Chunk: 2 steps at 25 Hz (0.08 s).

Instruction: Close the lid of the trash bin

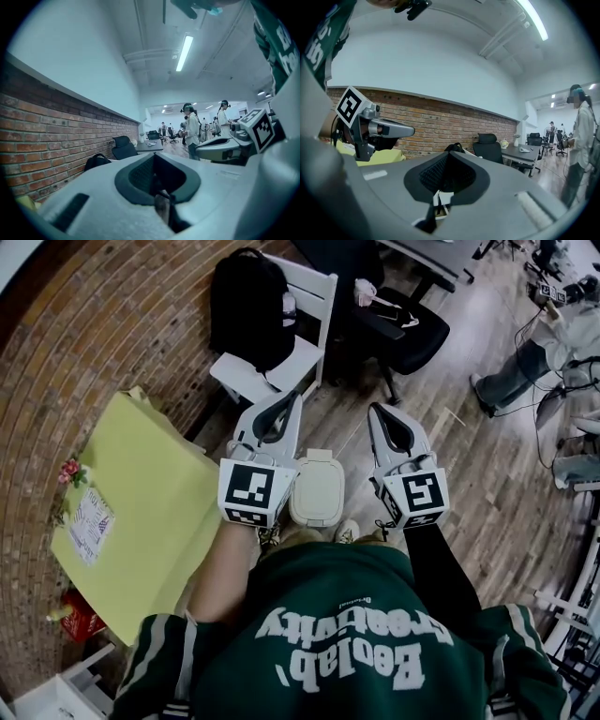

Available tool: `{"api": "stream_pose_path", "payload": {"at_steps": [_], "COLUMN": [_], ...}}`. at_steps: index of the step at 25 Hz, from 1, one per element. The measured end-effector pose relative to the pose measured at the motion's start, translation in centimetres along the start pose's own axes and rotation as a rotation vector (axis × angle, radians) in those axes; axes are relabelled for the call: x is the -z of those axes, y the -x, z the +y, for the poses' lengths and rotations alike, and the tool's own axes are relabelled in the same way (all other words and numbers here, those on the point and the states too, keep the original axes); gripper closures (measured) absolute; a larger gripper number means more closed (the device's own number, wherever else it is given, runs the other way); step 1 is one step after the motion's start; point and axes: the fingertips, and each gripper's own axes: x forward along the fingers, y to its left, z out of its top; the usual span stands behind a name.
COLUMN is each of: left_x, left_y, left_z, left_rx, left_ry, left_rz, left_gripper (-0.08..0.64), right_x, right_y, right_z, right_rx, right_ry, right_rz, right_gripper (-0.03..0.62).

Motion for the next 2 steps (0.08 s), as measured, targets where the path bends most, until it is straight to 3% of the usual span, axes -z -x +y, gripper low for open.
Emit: {"api": "stream_pose_path", "payload": {"at_steps": [2], "left_x": [-0.02], "left_y": [0.08], "left_z": [-0.04], "left_rx": [-0.004], "left_ry": [-0.005], "left_rz": [0.001], "left_gripper": [0.552], "right_x": [0.01], "right_y": [0.06], "right_z": [0.08], "right_rx": [-0.007], "right_ry": [0.0], "right_rz": [0.001], "right_gripper": [0.58]}}
